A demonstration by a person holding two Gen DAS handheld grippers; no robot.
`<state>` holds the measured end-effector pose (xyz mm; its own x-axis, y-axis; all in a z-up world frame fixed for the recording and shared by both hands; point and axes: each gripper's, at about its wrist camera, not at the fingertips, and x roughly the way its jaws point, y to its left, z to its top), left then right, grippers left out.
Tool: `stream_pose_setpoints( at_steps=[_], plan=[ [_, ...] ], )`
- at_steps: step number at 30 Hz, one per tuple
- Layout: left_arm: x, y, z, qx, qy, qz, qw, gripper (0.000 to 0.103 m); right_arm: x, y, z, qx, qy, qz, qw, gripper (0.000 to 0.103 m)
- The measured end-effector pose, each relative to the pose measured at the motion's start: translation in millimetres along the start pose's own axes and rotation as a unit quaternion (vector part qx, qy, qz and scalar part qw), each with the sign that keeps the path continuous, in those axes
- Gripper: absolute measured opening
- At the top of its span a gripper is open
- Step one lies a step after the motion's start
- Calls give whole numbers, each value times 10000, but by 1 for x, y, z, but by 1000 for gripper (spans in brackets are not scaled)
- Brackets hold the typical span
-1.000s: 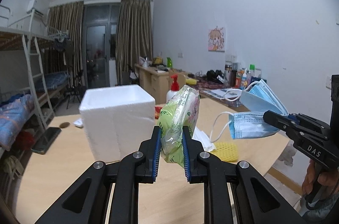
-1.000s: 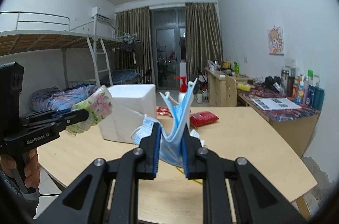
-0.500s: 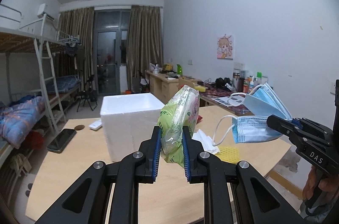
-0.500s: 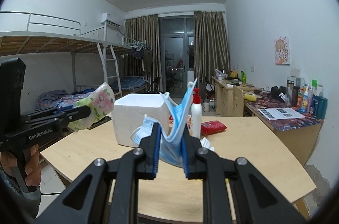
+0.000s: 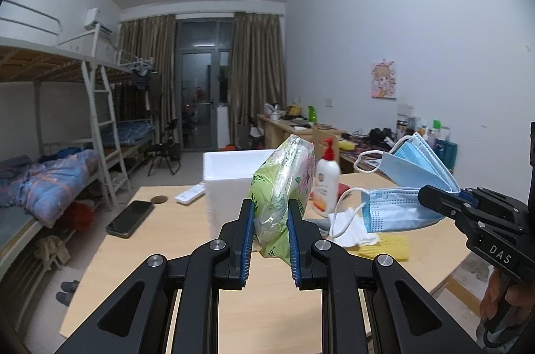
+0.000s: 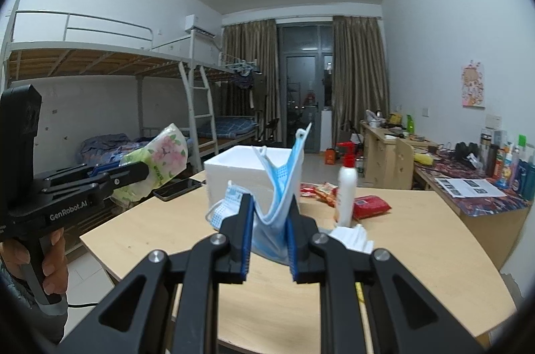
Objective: Organize soft objects
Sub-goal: 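Lift the green tissue pack and blue masks and carry both over the foam box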
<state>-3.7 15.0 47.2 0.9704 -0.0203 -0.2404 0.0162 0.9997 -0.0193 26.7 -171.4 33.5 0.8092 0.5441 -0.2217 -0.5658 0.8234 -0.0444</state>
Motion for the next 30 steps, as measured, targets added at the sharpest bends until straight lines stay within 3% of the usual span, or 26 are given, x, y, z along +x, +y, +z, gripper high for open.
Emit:
stream_pose_setpoints(
  at_steps=[9, 20, 30],
  plan=[
    [4, 21, -3, -52, -23, 391, 9992, 20, 30, 15, 4, -116, 51, 400, 9991, 21],
    [21, 44, 17, -98, -175, 380, 9991, 20, 54, 20, 24, -39, -10, 435, 9990, 21],
    [55, 56, 30, -263, 54, 370, 9990, 20, 78, 24, 45, -93, 39, 475, 9988, 21]
  ],
)
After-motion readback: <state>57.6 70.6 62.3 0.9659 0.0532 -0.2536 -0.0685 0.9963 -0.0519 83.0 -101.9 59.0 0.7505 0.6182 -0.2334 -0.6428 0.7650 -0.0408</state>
